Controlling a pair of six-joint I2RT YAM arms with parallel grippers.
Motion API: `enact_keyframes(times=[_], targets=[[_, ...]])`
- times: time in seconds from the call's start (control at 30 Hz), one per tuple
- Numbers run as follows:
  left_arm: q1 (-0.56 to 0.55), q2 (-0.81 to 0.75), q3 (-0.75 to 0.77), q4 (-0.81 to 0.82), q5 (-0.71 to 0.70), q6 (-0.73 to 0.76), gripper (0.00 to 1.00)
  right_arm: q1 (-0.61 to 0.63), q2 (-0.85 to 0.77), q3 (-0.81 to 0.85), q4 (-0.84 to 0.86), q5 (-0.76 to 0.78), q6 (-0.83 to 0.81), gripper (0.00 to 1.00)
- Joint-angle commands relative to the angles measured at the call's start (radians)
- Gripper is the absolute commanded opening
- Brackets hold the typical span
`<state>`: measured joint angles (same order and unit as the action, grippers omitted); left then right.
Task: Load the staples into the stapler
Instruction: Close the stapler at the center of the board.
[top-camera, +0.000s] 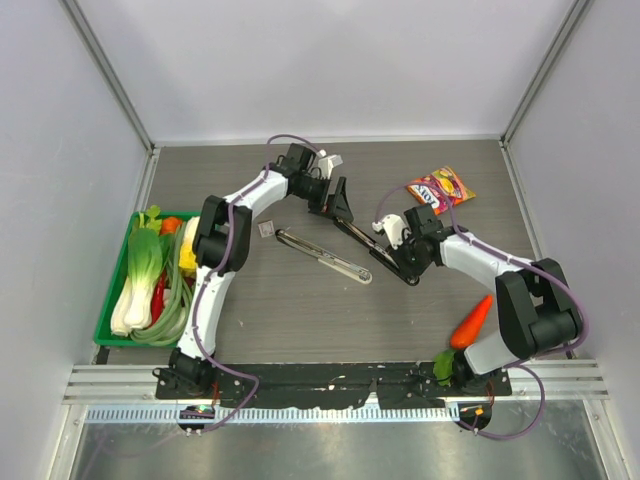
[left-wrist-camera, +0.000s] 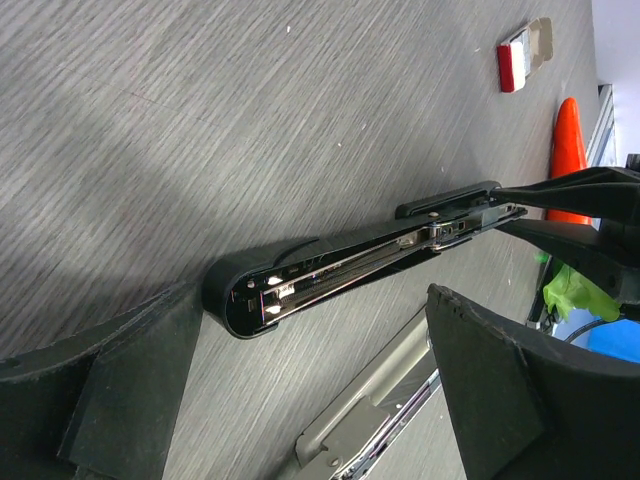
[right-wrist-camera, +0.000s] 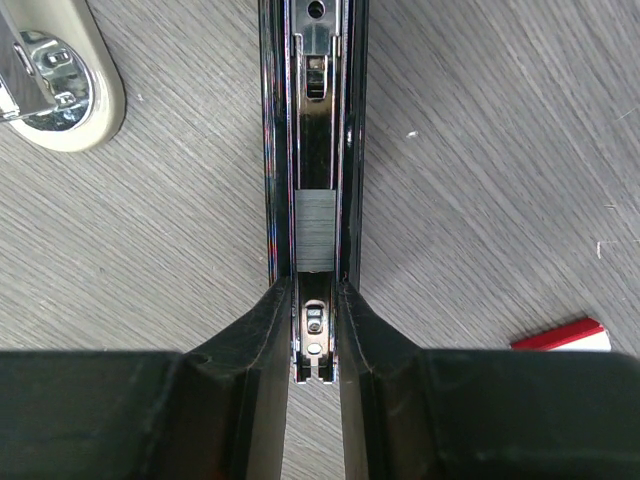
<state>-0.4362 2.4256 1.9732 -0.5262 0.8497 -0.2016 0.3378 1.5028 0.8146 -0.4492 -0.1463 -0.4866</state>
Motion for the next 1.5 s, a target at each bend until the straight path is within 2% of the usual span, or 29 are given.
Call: enact_keyframes(times=[0.0, 0.27, 0.53, 1.13, 1.3, 1.37, 1.47], targets=[[-0.036, 0.001, -0.066, -0.113, 0.038, -0.025, 0.97, 0.033, 0.076, -0.017, 0.035, 0.043, 0.000, 0.08], [-0.039, -0.062, -0.083, -0.069, 0.071, -0.053, 0.94, 0.055, 0.099, -0.014, 0.030, 0.054, -0.001, 0.07], [-0.052, -0.132, -0.093, 0.037, 0.130, -0.160, 0.92, 0.058, 0.105, -0.009, 0.024, 0.045, -0.001, 0.06], [-0.134, -0.269, -0.094, 0.138, 0.157, -0.298, 0.92, 0.058, 0.109, -0.003, 0.007, 0.030, -0.007, 0.05], [-0.206, -0.278, -0.122, 0.157, 0.152, -0.308, 0.92, 0.056, 0.099, -0.002, 0.007, 0.017, -0.009, 0.05], [-0.236, -0.267, -0.126, 0.163, 0.161, -0.318, 0.92, 0.056, 0.079, -0.003, 0.007, 0.004, -0.010, 0.07], [-0.259, -0.261, -0.135, 0.207, 0.166, -0.361, 0.92, 0.046, 0.047, -0.009, 0.012, -0.015, -0.014, 0.20]])
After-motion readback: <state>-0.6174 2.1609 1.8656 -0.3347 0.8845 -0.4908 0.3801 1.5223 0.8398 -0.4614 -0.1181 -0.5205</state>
